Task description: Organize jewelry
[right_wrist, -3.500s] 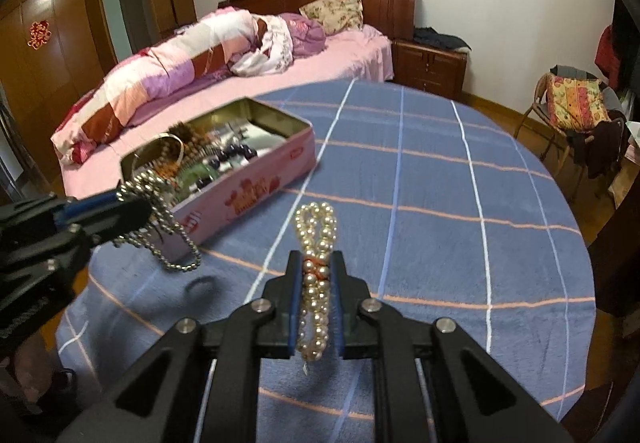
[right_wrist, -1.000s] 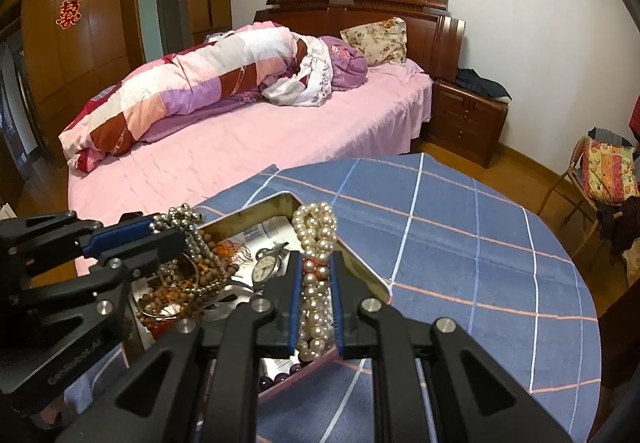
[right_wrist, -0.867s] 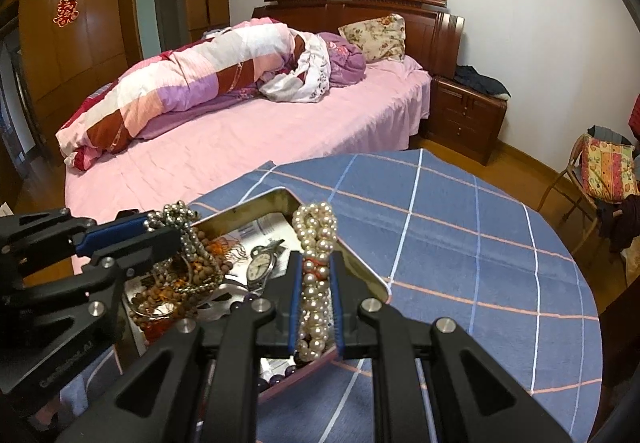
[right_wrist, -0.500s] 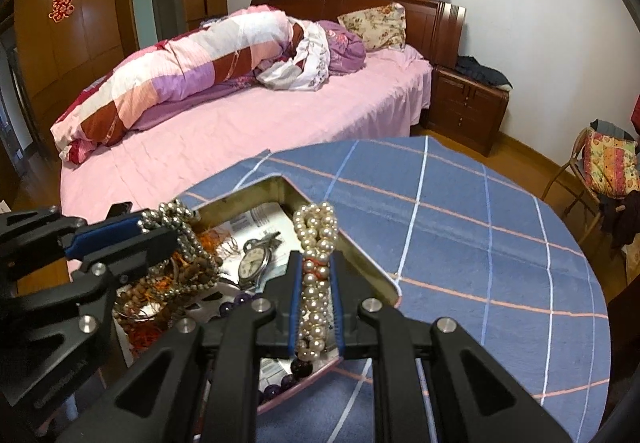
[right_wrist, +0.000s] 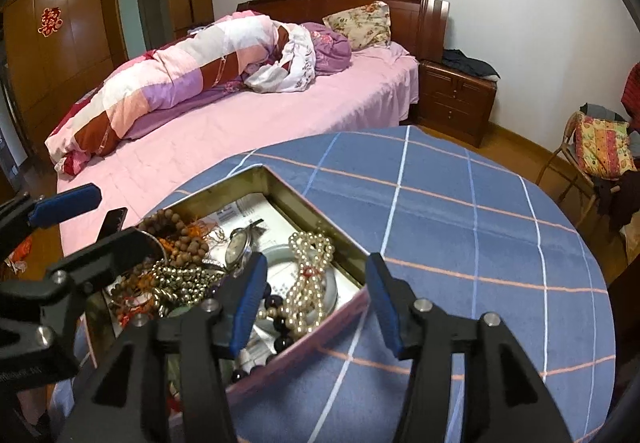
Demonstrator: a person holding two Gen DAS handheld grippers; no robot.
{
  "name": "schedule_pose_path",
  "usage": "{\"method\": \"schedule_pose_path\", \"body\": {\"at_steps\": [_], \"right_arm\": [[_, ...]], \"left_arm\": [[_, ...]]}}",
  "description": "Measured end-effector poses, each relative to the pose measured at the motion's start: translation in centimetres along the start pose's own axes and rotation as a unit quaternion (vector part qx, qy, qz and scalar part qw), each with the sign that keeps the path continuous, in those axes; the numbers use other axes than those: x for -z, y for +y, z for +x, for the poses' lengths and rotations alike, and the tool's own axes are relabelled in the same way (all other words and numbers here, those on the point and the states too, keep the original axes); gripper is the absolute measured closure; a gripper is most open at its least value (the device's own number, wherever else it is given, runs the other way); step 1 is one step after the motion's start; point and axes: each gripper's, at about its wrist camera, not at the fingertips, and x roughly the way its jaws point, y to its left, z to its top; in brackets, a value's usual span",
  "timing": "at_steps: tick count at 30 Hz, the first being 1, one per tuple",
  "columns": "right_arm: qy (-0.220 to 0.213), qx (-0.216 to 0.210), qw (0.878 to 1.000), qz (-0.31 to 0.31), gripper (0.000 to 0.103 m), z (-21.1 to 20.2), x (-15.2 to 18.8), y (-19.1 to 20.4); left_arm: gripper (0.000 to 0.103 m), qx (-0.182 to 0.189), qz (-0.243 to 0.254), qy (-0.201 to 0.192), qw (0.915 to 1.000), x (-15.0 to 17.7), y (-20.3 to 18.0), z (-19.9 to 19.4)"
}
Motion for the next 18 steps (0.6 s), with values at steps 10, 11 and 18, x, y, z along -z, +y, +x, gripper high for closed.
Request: {"method": "schedule_pose_path", "body": {"at_steps": [10, 11, 18], "right_arm": [[-0.028, 0.006, 0.999, 0.014, 0.038, -3.1, 1.0, 0.0], [-0.033, 0.007, 0.999, 0.015, 0.035, -3.5, 1.0, 0.0], [-0.057, 0.001, 0.998, 0.014, 0.028, -5.5, 1.5, 0.8]], "left_arm": [[0.03, -0.008, -0.029, -0.007, 0.9995, 0.9, 1.2, -1.9], [0.03, -0.009, -0.033, -0.01, 0.9994, 1.1, 1.4, -2.2], [0.03, -0.01, -0.044, -0.016, 0.9989, 1.7, 2.0, -3.5]]}}
